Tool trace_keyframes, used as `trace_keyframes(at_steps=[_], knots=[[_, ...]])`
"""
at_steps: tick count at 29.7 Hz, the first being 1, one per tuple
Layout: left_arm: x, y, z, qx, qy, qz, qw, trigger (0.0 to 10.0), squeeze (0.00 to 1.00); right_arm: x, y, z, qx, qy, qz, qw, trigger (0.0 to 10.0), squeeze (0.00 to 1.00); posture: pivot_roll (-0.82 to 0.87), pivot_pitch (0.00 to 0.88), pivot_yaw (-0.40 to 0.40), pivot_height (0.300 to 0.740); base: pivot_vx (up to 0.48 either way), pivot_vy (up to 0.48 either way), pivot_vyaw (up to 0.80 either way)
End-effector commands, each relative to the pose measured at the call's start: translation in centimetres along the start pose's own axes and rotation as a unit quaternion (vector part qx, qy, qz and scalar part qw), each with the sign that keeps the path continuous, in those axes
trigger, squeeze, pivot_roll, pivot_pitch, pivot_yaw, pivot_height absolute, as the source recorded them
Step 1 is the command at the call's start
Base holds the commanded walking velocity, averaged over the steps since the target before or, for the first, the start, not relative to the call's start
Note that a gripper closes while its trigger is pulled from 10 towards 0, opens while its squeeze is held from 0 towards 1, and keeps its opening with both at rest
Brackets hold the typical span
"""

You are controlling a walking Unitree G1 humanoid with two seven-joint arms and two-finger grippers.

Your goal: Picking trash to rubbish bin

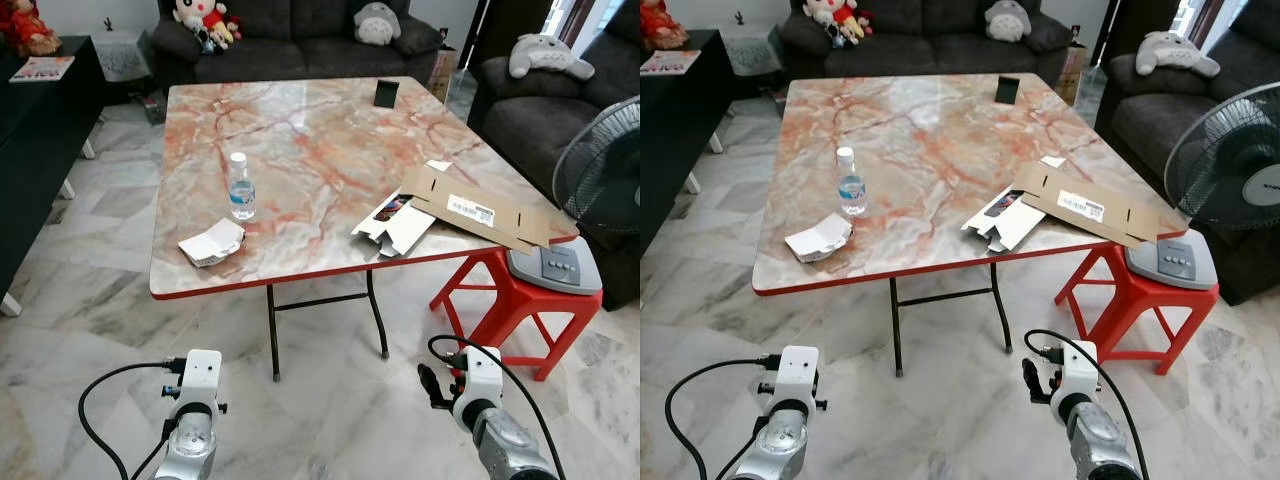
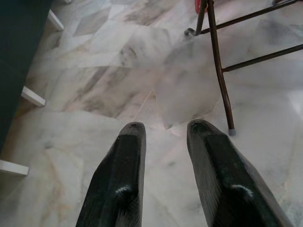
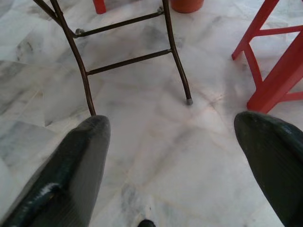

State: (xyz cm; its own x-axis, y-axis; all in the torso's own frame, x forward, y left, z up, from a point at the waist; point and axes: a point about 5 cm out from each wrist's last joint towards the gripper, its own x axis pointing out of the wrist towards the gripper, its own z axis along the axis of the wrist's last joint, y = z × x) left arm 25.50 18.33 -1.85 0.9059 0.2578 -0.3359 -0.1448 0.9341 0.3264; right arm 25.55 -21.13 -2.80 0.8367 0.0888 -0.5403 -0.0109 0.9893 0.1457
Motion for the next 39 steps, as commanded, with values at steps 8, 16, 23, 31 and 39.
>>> trace_keyframes(at_steps=[8, 16, 23, 31, 39], knots=[[-3.3, 2.7, 1.0, 0.001, -0.083, 0.082, 0.993, 10.0, 0.0, 0.1, 0.7, 5.3, -0.068, -0.138, 0.065, 0.986, 10.0, 0.0, 0.02, 0.061, -0.073, 0.74, 0.0, 0.0, 0.0], [-5.1, 3.8, 8.3, 0.014, -0.245, 0.079, 0.966, 10.0, 0.0, -0.7, 3.0, 9.7, -0.069, -0.247, 0.102, 0.961, 10.0, 0.0, 0.02, 0.064, -0.079, 0.74, 0.0, 0.0, 0.0], [-3.9, 2.6, 13.4, 0.035, -0.308, 0.044, 0.95, 10.0, 0.0, -0.7, 5.8, 14.3, -0.058, -0.312, 0.13, 0.939, 10.0, 0.0, 0.01, 0.055, -0.077, 0.74, 0.0, 0.0, 0.0], [-1.7, 1.4, 15.6, 0.014, -0.311, 0.031, 0.95, 10.0, 0.0, -0.5, 8.8, 16.8, -0.07, -0.342, 0.161, 0.923, 10.0, 0.0, 0.01, 0.049, -0.087, 0.74, 0.0, 0.0, 0.0], [-0.7, 0.2, 18.4, 0.003, -0.32, 0.023, 0.947, 10.0, 0.0, -0.4, 10.5, 17.4, -0.054, -0.339, 0.176, 0.923, 10.0, 0.0, 0.0, 0.04, -0.085, 0.74, 0.0, 0.0, 0.25]])
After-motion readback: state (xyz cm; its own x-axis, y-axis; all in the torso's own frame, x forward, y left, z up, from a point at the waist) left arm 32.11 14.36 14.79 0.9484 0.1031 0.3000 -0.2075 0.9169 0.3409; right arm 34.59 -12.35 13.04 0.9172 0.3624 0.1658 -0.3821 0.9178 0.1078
